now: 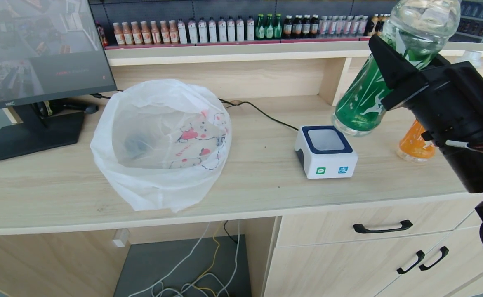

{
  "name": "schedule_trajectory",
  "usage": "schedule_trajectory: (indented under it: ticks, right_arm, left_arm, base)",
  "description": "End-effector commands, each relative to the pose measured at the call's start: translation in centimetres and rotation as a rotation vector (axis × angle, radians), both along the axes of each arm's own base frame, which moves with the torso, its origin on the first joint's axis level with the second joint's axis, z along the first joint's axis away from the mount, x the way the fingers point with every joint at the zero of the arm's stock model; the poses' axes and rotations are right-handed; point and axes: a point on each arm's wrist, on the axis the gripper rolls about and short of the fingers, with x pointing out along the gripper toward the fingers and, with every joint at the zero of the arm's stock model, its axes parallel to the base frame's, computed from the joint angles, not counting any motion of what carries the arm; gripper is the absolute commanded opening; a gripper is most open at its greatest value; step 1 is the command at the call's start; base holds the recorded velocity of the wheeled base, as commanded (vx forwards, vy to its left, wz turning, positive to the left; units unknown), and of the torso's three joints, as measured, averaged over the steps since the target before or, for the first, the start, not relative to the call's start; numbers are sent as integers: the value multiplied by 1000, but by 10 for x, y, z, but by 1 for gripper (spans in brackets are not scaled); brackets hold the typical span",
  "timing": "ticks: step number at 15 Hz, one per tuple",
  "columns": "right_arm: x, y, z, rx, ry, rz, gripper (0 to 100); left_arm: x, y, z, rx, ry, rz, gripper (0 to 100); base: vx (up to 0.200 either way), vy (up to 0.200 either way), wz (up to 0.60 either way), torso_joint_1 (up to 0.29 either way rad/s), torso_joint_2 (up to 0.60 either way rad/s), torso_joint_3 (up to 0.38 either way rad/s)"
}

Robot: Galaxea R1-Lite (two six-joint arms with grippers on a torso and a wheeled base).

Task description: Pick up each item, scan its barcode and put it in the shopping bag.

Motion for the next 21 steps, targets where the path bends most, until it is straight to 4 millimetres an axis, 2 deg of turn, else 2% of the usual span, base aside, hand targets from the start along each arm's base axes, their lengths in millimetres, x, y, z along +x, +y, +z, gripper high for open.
schedule_trajectory:
  ticks: [1,11,21]
  right_arm:
    - [2,1,-1,1,9,-1,0]
    - [-2,-2,2,6,-1,1,0]
    - [-5,0,11,21,-39,11,0]
  left_arm:
    - [0,0,0,0,0,0,100]
    - [0,0,0,-3,0,0,100]
    - [0,0,0,0,0,0,100]
  base:
    - [0,200,0,-2,-2,2]
    - [0,200,0,3,3,0]
    - [0,0,0,0,0,0]
